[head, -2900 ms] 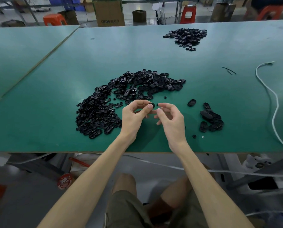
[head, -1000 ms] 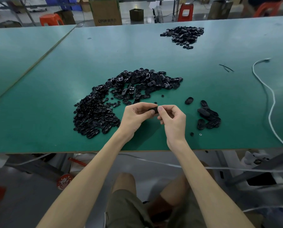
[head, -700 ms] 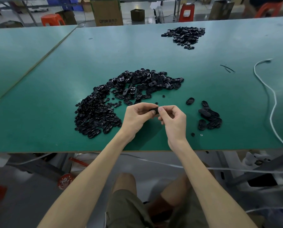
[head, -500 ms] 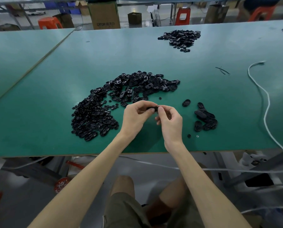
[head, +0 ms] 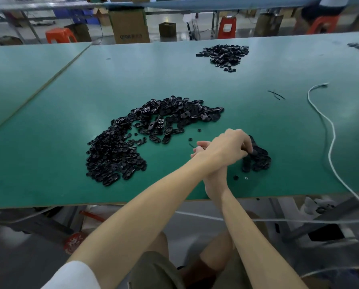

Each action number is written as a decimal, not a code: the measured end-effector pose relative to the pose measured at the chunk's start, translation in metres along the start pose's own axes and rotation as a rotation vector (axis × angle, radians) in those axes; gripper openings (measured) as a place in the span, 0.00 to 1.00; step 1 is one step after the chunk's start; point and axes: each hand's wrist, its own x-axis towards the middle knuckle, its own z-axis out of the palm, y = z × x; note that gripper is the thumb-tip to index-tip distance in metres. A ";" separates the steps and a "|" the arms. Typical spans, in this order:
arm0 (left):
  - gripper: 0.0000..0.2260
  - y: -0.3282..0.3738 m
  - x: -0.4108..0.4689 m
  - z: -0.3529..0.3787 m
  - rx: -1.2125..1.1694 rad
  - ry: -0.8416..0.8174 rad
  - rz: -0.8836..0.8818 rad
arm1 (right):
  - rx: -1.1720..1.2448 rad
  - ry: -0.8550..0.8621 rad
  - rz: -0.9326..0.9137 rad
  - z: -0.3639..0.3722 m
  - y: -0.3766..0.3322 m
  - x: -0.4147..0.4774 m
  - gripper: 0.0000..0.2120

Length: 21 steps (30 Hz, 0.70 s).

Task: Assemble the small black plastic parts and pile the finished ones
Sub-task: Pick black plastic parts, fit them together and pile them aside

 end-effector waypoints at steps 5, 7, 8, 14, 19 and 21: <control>0.08 -0.014 -0.001 -0.012 0.000 0.147 0.000 | 0.089 -0.002 0.126 0.009 -0.005 0.001 0.05; 0.09 -0.031 -0.006 -0.023 0.012 0.326 -0.084 | 0.126 0.034 0.185 0.013 -0.004 0.006 0.07; 0.10 -0.044 -0.008 -0.029 0.090 0.396 -0.129 | 0.158 0.034 0.174 0.014 -0.009 0.006 0.04; 0.08 -0.125 -0.035 -0.054 0.646 0.393 -0.402 | 0.144 0.062 0.148 0.014 -0.010 0.006 0.06; 0.11 -0.146 -0.047 -0.056 0.588 0.466 -0.341 | 0.146 0.051 0.150 0.014 -0.011 0.006 0.06; 0.10 -0.141 -0.053 -0.057 0.510 0.536 -0.291 | 0.144 0.057 0.147 0.013 -0.011 0.005 0.06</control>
